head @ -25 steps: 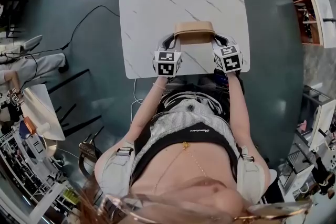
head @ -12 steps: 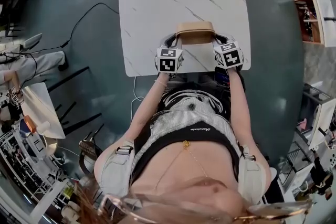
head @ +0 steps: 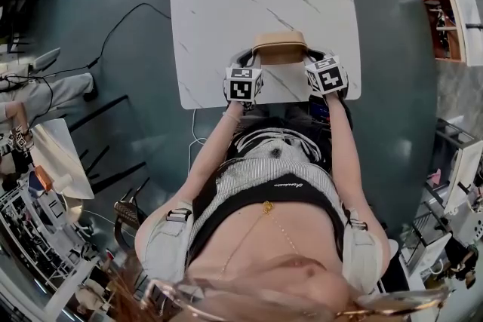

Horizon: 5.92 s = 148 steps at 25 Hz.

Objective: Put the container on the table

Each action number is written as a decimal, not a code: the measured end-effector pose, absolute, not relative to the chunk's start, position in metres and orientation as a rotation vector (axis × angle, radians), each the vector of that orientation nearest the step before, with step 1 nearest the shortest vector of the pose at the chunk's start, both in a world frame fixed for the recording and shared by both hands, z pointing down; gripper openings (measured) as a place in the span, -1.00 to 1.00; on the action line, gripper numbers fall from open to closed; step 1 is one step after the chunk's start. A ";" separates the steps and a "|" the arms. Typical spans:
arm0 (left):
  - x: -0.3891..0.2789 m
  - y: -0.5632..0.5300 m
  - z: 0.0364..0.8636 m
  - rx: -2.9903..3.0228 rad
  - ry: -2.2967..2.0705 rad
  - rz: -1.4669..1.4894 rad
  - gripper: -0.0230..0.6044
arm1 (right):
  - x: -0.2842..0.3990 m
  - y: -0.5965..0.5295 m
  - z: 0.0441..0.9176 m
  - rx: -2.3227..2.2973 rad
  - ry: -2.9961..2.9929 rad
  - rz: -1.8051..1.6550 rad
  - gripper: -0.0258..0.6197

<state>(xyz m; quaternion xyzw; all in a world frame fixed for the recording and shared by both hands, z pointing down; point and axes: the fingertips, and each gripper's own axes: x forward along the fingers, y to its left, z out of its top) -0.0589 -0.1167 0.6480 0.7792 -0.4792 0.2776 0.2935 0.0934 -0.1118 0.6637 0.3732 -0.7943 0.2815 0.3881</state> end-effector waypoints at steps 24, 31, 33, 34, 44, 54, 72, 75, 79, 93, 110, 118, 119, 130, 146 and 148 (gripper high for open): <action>-0.063 -0.125 0.665 2.076 -1.237 0.824 -0.80 | 0.088 -0.117 0.690 0.799 -2.005 0.760 -0.73; -0.063 -0.126 0.663 2.066 -1.217 0.852 -0.79 | 0.088 -0.120 0.687 0.810 -2.003 0.756 -0.73; -0.062 -0.128 0.664 2.066 -1.208 0.876 -0.79 | 0.089 -0.122 0.688 0.815 -1.995 0.755 -0.73; -0.062 -0.130 0.665 2.069 -1.204 0.891 -0.79 | 0.090 -0.124 0.688 0.819 -1.991 0.753 -0.73; -0.061 -0.143 0.665 2.040 -1.119 0.930 -0.76 | 0.087 -0.141 0.687 0.838 -2.006 0.772 -0.72; -0.062 -0.152 0.669 2.024 -1.160 0.881 -0.74 | 0.087 -0.149 0.692 0.859 -2.003 0.781 -0.70; -0.064 -0.165 0.677 2.005 -1.172 0.860 -0.72 | 0.083 -0.160 0.696 0.920 -2.022 0.842 -0.67; -0.064 -0.167 0.679 2.005 -1.173 0.858 -0.71 | 0.083 -0.162 0.697 0.921 -2.024 0.845 -0.66; -0.063 -0.169 0.682 2.003 -1.165 0.857 -0.71 | 0.082 -0.164 0.699 0.922 -2.026 0.859 -0.65; -0.063 -0.176 0.690 1.983 -1.150 0.865 -0.69 | 0.083 -0.172 0.702 0.921 -2.012 0.898 -0.63; -0.062 -0.186 0.700 1.941 -1.130 0.881 -0.68 | 0.083 -0.182 0.709 0.958 -1.971 0.946 -0.61; -0.060 -0.186 0.706 1.906 -1.112 0.925 -0.68 | 0.084 -0.185 0.710 0.960 -1.930 0.933 -0.59; -0.059 -0.187 0.708 1.909 -1.107 0.931 -0.68 | 0.084 -0.186 0.712 0.955 -1.921 0.932 -0.58; -0.057 -0.187 0.718 1.852 -1.053 0.917 -0.66 | 0.083 -0.187 0.721 0.933 -1.835 0.900 -0.59; -0.058 -0.188 0.722 1.823 -1.037 0.899 -0.63 | 0.081 -0.187 0.729 0.886 -1.806 0.971 -0.56; -0.059 -0.188 0.722 1.814 -1.043 0.877 -0.63 | 0.081 -0.187 0.728 0.886 -1.806 0.965 -0.56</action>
